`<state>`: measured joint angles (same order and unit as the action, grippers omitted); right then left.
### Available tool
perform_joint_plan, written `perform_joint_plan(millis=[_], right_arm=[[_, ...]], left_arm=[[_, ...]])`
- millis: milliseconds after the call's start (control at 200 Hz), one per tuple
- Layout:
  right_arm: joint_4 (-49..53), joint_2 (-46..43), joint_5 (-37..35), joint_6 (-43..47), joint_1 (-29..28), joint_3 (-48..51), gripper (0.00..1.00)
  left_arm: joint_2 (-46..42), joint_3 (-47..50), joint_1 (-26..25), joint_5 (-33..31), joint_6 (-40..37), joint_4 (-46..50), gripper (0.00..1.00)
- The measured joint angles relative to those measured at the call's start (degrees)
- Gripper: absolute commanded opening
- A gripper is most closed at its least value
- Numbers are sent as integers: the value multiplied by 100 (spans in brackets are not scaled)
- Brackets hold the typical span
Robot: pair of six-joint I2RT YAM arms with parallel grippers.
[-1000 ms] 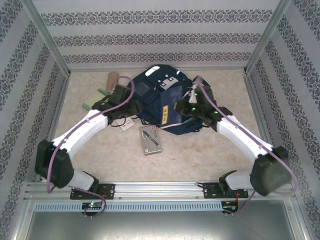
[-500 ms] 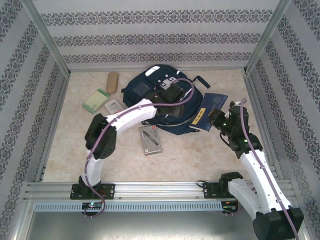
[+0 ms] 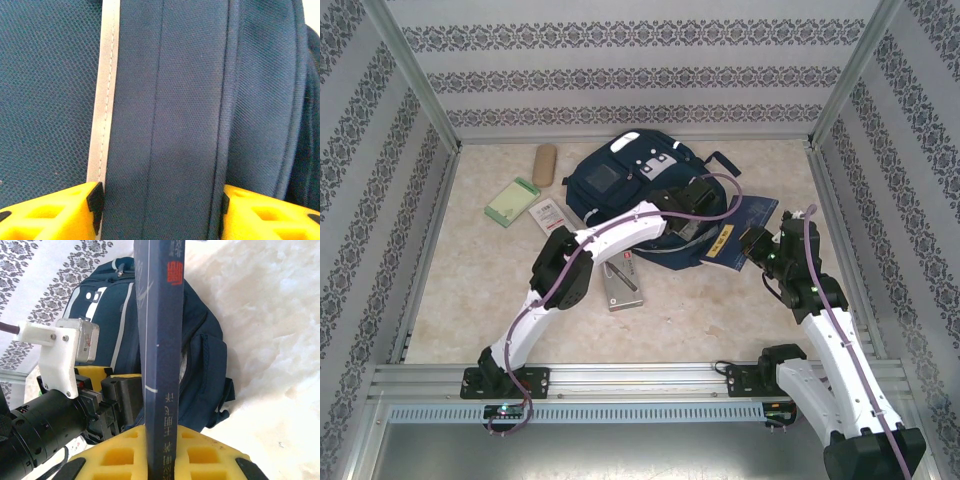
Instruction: Pack books, pencil case, and school supplies into a backpack
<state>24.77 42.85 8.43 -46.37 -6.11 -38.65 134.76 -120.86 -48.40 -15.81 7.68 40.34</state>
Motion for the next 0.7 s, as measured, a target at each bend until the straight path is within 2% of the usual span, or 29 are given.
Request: perform_joint_plan(millis=[80, 145, 270, 335, 520, 704], right_arm=[[15, 0, 0, 0, 2, 7, 0], [13, 2, 22, 0, 2, 7, 0], [-4, 55, 98, -2, 2, 7, 0], [-22, 107, 144, -2, 2, 7, 0], [-131, 190, 247, -31, 2, 20, 0], [-444, 238, 341, -181, 2, 195, 0]], left_arm=[[92, -57, -59, -210, -199, 11, 58], [144, -57, -109, -337, -352, 7, 46], [184, -87, -214, -525, -492, 22, 12], [188, -136, -262, -660, -551, 57, 0], [179, -262, -275, -859, -590, 177, 0], [-52, -520, -140, -654, -299, 470, 0]])
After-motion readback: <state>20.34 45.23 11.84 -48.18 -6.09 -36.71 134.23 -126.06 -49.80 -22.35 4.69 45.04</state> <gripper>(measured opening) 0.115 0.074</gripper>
